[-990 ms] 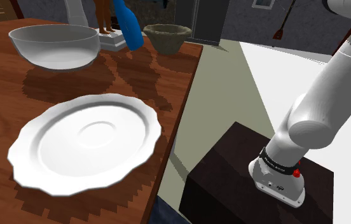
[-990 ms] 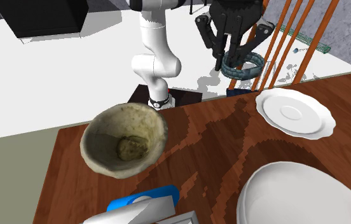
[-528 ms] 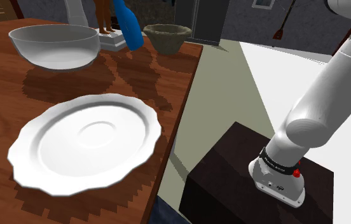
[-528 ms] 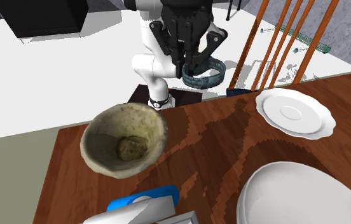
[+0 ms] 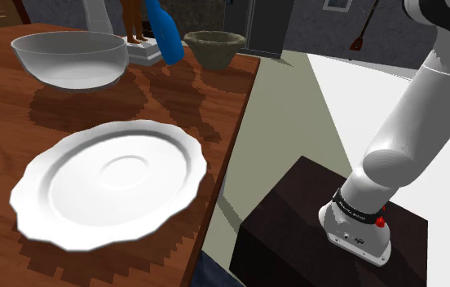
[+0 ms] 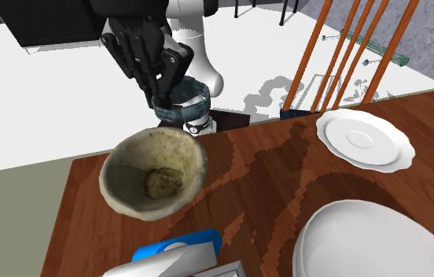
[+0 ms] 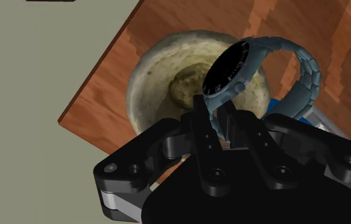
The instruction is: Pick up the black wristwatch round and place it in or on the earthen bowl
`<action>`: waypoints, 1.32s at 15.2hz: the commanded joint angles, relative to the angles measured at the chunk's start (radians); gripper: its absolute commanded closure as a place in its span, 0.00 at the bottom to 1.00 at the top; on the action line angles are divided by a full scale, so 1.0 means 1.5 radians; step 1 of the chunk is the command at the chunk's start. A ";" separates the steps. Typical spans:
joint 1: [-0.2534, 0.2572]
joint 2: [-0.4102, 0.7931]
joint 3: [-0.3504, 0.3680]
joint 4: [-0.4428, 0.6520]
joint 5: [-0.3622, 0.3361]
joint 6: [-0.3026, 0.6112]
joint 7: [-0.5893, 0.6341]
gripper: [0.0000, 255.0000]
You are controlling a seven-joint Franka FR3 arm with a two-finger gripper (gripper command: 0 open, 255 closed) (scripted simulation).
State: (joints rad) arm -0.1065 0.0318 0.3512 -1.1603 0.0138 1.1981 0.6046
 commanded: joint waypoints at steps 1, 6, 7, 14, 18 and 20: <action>-0.013 0.024 -0.013 0.028 -0.008 -0.006 -0.030 1.00; -0.034 0.023 -0.029 -0.005 -0.007 0.026 -0.066 1.00; -0.036 0.014 -0.030 -0.026 -0.004 0.039 -0.068 1.00; -0.044 -0.034 -0.037 -0.154 0.011 0.121 -0.080 1.00; -0.045 -0.044 -0.038 -0.184 0.014 0.140 -0.083 1.00; -0.045 -0.044 -0.038 -0.183 0.014 0.140 -0.083 1.00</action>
State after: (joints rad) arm -0.1733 -0.0333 0.2943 -1.4339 0.0343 1.4074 0.4803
